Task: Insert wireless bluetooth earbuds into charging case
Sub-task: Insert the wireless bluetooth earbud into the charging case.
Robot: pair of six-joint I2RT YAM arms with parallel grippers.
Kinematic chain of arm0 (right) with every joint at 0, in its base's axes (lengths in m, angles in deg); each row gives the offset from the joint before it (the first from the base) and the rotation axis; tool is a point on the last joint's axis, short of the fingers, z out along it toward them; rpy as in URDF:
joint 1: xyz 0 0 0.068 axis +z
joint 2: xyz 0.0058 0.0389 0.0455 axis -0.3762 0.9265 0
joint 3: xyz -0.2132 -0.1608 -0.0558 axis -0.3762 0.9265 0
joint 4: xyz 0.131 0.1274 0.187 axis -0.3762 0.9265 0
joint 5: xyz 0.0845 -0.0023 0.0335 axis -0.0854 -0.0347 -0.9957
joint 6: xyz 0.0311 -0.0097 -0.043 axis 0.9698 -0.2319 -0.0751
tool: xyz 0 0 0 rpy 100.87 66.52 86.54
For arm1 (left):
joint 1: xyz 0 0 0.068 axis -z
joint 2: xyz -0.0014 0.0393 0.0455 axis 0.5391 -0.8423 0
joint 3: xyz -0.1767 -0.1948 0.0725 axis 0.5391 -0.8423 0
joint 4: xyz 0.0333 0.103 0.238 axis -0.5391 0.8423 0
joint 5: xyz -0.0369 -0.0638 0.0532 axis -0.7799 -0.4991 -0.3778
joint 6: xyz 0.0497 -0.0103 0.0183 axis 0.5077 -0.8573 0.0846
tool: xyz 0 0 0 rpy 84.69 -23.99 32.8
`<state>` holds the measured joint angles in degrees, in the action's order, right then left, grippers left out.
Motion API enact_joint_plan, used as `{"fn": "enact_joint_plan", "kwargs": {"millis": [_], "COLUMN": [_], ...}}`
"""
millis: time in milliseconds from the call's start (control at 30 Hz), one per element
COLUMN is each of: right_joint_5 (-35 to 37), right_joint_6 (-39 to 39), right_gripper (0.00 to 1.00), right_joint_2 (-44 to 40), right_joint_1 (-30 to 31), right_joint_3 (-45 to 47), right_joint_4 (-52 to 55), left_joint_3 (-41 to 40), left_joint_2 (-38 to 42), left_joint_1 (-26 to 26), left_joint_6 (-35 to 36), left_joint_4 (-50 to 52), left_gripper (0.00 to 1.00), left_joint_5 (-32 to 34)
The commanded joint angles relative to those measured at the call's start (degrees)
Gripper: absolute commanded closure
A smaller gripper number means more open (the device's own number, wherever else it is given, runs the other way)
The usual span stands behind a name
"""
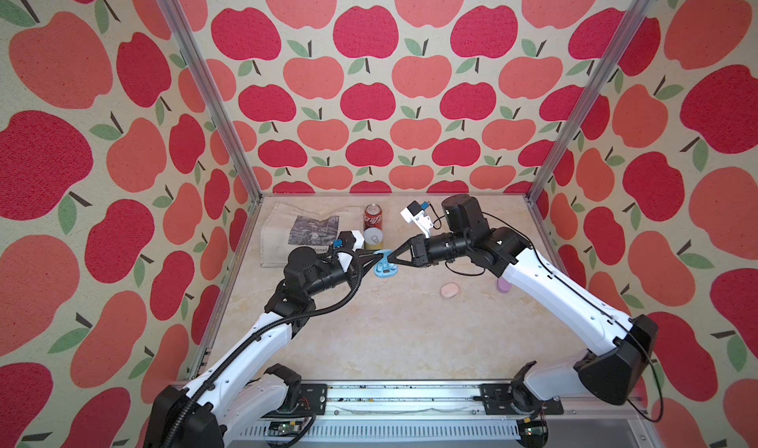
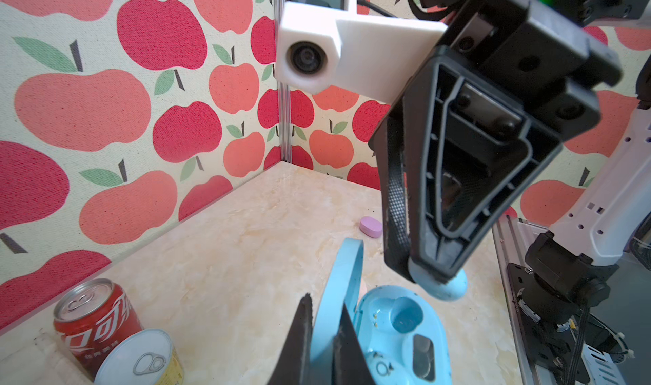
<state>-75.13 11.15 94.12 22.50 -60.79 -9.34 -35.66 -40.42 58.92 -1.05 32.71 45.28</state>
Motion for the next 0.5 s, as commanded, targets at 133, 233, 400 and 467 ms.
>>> {"fn": "enact_joint_plan", "kwargs": {"millis": [133,233,400,467], "right_joint_5": [0.86,1.53,2.17,2.67], "right_joint_6": [-3.35,-4.24,-5.39,-5.72], "right_gripper": [0.87,0.87,0.85,0.80], "right_joint_2": [0.32,0.47,0.43,0.38], "right_joint_1": [0.23,0.23,0.14,-0.02], "right_joint_3": [1.11,1.10,1.03,0.94], "right_joint_4": [0.65,1.48,2.84,3.37], "left_joint_3": [3.33,3.55,3.53,3.44], "left_joint_2": [-0.32,-0.51,-0.35,-0.29], "left_joint_1": [1.01,1.11,1.07,1.04], "left_joint_6": [-1.51,-1.68,-1.73,-1.77], "left_joint_4": [-1.76,-1.97,-2.24,-2.24], "left_gripper": [1.00,1.00,1.00,1.00], "left_joint_5": [-1.30,-1.30,-1.04,-0.95]}}
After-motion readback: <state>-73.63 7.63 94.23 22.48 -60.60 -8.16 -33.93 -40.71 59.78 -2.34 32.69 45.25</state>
